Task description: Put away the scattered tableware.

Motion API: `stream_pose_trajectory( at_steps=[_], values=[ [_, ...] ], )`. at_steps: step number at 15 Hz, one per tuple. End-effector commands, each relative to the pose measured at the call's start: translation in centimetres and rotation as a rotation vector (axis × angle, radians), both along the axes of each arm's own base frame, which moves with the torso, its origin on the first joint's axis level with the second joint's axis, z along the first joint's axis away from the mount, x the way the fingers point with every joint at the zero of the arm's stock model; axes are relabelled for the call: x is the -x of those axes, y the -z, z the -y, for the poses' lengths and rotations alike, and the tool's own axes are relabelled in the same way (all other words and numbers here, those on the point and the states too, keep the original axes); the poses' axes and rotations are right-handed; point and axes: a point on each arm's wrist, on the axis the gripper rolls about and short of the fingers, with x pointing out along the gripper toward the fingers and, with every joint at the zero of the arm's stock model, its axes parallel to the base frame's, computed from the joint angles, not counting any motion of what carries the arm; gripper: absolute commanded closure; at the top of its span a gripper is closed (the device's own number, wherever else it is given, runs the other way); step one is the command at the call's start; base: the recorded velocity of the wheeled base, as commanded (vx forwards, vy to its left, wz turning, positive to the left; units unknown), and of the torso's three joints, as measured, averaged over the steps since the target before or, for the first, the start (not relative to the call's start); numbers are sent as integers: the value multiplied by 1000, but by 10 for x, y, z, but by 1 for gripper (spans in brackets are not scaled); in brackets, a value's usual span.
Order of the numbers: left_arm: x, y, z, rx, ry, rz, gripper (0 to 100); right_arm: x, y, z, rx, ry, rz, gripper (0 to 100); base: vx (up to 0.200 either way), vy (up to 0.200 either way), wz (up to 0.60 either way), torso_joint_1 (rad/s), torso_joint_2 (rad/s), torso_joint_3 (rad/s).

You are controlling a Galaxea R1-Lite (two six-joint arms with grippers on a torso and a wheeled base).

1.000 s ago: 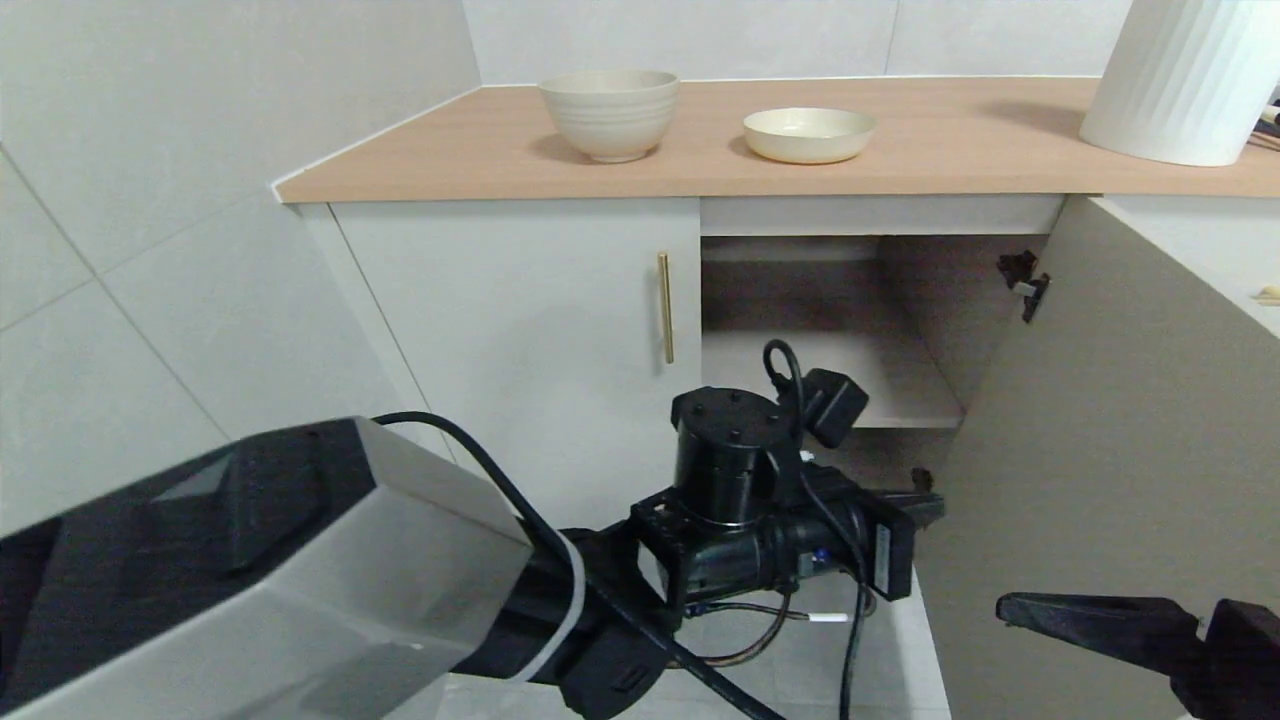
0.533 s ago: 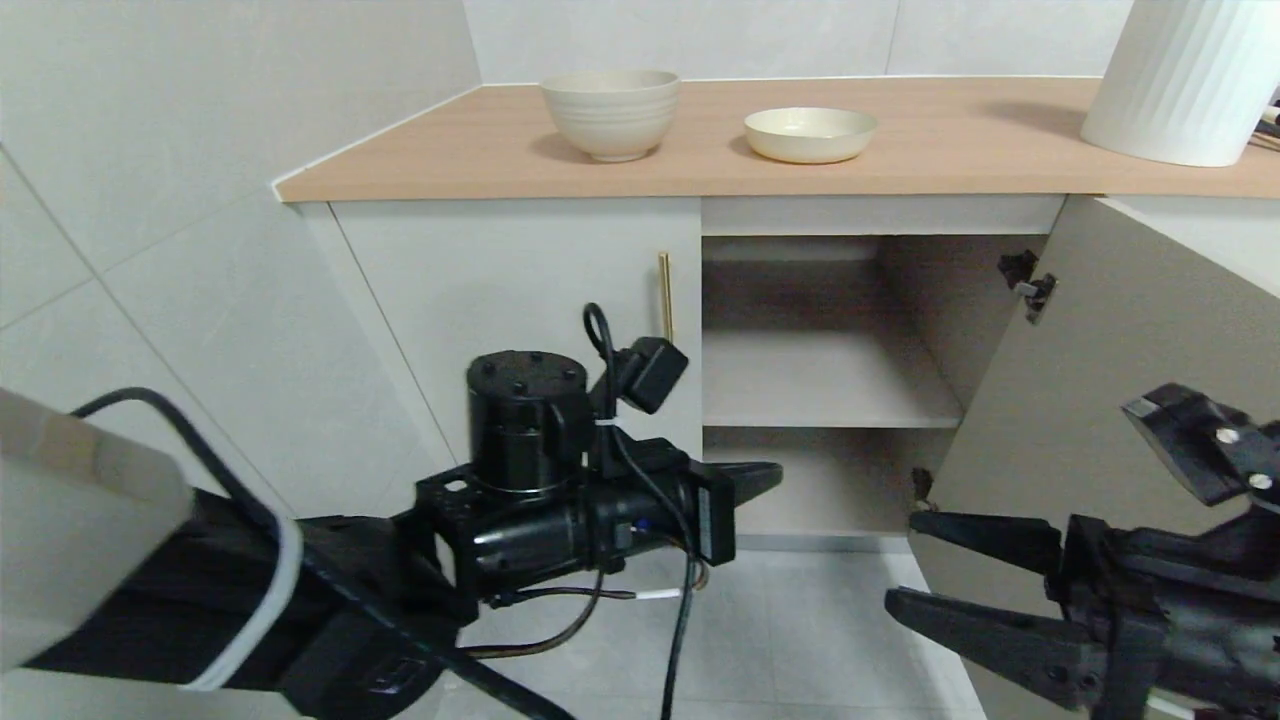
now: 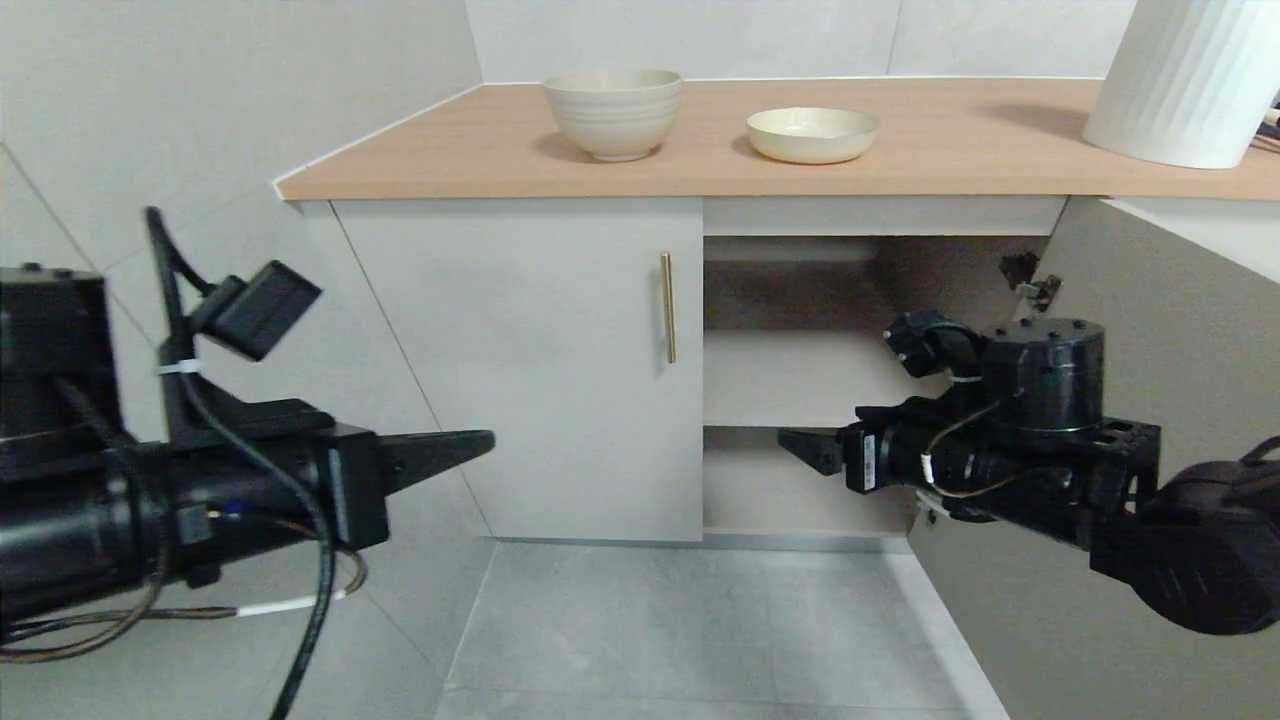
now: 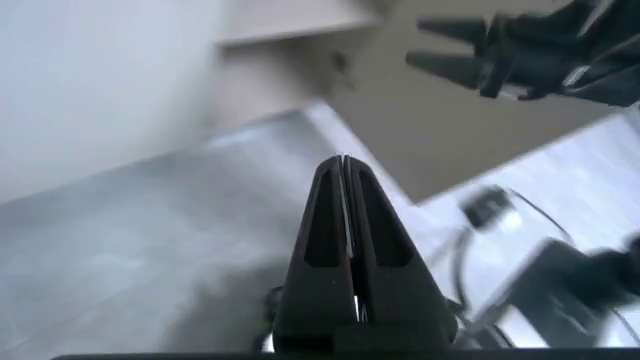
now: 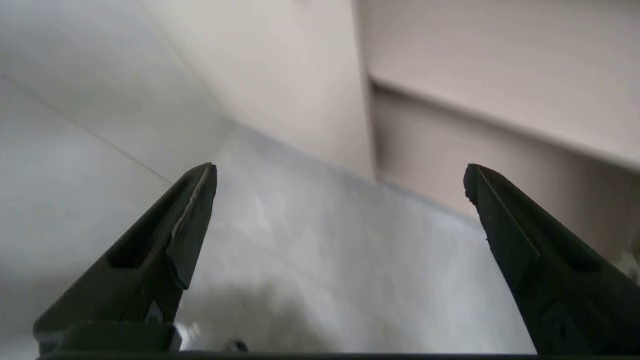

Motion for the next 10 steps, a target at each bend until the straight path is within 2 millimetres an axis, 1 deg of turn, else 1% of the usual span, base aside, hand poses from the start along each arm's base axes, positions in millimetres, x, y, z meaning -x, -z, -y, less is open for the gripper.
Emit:
stream_pose_trajectory(
  at_steps=[1, 2, 3, 4, 6, 8, 9, 10],
  values=[
    [30, -13, -26, 22, -78, 89, 100, -9, 13, -4, 34, 18, -51, 0, 0, 0, 0, 0, 0, 0],
    [29, -13, -26, 20, -79, 87, 100, -5, 12, -1, 37, 26, -51, 0, 0, 0, 0, 0, 0, 0],
    [27, -12, -26, 13, -77, 85, 100, 7, 0, 6, 25, 32, -28, 0, 0, 0, 0, 0, 0, 0],
    [25, -12, -25, 14, -76, 84, 0, 15, -10, 11, 18, 33, -16, 0, 0, 0, 0, 0, 0, 0],
    [25, -16, -25, 24, -70, 98, 0, 30, -35, 19, 9, 29, -2, 0, 0, 0, 0, 0, 0, 0],
    [23, -18, -24, 30, -70, 117, 0, 47, -53, 28, 9, 17, -7, 0, 0, 0, 0, 0, 0, 0],
    [20, -18, -24, 33, -73, 129, 0, 53, -63, 31, 11, 18, -9, 0, 0, 0, 0, 0, 0, 0],
    [20, -20, -24, 37, -74, 142, 0, 58, -67, 34, 20, 20, -22, 0, 0, 0, 0, 0, 0, 0]
  ],
)
